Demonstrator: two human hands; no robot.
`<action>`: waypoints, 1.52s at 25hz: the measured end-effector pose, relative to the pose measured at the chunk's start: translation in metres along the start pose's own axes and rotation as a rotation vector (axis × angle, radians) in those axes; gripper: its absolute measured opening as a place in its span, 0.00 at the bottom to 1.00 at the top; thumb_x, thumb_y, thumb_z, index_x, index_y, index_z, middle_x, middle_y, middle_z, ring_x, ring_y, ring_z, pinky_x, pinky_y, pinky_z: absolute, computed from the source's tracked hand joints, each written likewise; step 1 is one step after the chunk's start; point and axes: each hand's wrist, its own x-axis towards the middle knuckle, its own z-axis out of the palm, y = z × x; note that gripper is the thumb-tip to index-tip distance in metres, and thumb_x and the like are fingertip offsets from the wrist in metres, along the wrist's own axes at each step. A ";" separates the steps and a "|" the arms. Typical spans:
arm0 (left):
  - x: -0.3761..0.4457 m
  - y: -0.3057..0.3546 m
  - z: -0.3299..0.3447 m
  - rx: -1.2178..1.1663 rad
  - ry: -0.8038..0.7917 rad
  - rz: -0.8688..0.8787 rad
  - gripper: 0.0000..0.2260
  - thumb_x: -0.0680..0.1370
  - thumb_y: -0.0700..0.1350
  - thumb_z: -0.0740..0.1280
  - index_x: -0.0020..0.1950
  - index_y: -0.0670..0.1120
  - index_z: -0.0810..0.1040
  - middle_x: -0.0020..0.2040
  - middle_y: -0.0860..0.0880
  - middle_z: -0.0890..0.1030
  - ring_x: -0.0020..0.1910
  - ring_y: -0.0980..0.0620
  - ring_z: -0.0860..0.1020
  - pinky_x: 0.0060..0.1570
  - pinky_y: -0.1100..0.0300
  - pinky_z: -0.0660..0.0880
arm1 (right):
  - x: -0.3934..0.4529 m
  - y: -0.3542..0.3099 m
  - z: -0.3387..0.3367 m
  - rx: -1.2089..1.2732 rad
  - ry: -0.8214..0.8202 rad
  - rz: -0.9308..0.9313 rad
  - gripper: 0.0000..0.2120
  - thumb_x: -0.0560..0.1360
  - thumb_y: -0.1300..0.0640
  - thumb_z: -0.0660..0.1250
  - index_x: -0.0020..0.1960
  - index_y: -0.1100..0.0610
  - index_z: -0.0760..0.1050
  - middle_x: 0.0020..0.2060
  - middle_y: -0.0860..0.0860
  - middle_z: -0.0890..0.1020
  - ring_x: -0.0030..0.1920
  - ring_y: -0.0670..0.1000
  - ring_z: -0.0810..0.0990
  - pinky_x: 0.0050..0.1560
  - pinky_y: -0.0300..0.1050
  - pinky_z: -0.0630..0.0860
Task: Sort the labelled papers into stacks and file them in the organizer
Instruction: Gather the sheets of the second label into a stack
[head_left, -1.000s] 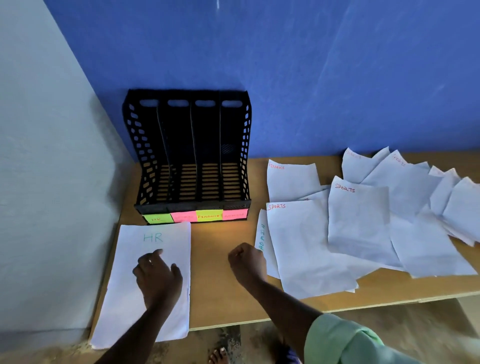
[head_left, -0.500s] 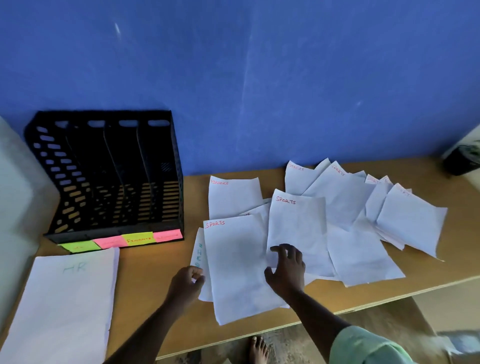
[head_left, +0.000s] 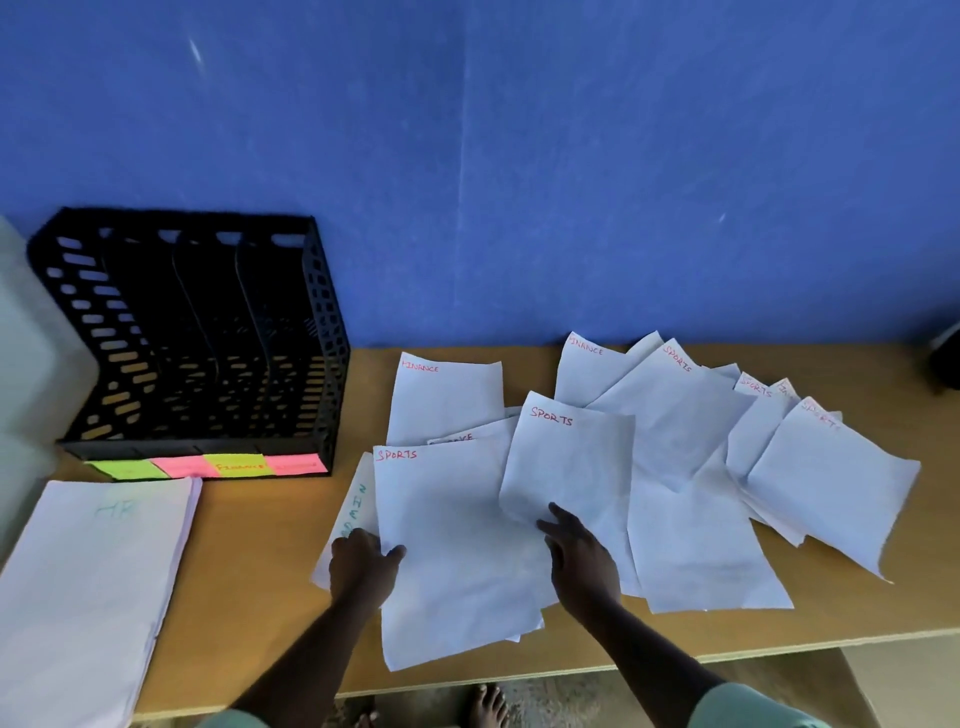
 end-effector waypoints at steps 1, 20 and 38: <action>-0.005 0.007 -0.004 -0.023 0.011 -0.011 0.14 0.70 0.55 0.73 0.41 0.45 0.79 0.43 0.47 0.83 0.41 0.47 0.79 0.41 0.56 0.76 | 0.002 0.000 -0.004 0.039 0.041 -0.009 0.17 0.82 0.58 0.64 0.66 0.42 0.80 0.72 0.39 0.75 0.66 0.48 0.80 0.60 0.46 0.80; 0.003 0.028 -0.025 -0.631 -0.233 -0.015 0.11 0.79 0.45 0.66 0.61 0.46 0.76 0.56 0.44 0.82 0.51 0.42 0.80 0.55 0.44 0.77 | -0.030 -0.103 0.012 0.073 -0.320 -0.592 0.23 0.82 0.56 0.62 0.76 0.41 0.68 0.80 0.41 0.64 0.83 0.47 0.52 0.81 0.52 0.50; -0.016 0.102 0.017 -0.752 -0.247 0.148 0.19 0.75 0.33 0.70 0.63 0.48 0.75 0.58 0.47 0.82 0.57 0.43 0.79 0.62 0.45 0.74 | 0.104 0.101 -0.092 1.541 0.299 1.221 0.15 0.71 0.50 0.79 0.44 0.58 0.77 0.38 0.54 0.84 0.39 0.56 0.86 0.35 0.41 0.75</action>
